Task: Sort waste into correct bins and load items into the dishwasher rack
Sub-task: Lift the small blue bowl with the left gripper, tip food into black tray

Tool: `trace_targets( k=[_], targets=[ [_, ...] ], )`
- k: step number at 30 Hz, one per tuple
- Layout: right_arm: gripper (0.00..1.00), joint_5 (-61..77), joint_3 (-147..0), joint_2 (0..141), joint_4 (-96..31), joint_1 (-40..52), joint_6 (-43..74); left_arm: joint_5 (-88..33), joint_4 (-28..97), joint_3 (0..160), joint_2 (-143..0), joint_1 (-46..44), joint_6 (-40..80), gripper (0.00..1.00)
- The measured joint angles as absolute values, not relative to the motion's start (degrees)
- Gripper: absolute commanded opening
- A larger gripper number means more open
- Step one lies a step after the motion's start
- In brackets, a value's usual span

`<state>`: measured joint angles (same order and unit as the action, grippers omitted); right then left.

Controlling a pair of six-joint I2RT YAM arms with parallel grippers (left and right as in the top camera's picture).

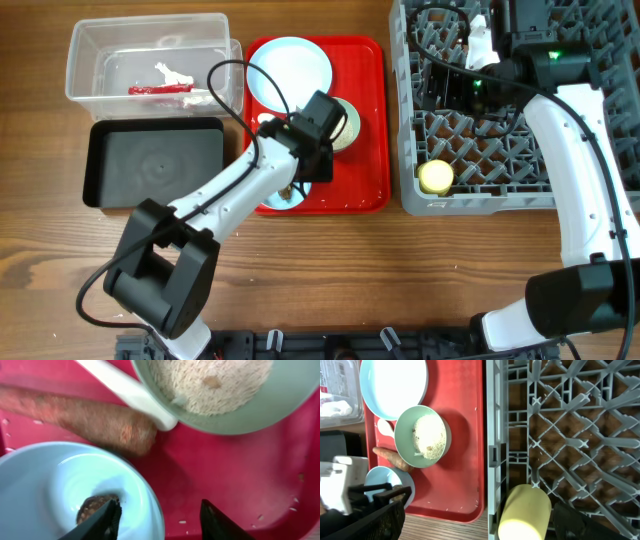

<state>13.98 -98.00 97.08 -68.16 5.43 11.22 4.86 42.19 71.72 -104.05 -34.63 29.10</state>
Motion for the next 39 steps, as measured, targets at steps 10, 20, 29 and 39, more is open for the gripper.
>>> trace_targets(
  k=[10,20,29,39],
  targets=[
    [0.96,13.98,-97.97,97.08,-68.27,5.43,11.22,5.63,38.26,66.48,-104.05,-34.94,28.16,0.04],
    [0.96,14.0,-98.0,97.08,-68.27,5.43,11.22,6.39,43.09,67.75,-103.94,-34.94,27.49,0.04],
    [0.96,14.13,-98.0,97.08,-68.27,5.43,11.22,5.67,56.47,78.91,-96.25,-31.79,27.49,0.04],
    [0.96,14.13,-98.0,97.08,-68.27,5.43,11.22,-5.98,59.55,81.38,-86.76,-12.38,23.42,0.04]
  ],
)
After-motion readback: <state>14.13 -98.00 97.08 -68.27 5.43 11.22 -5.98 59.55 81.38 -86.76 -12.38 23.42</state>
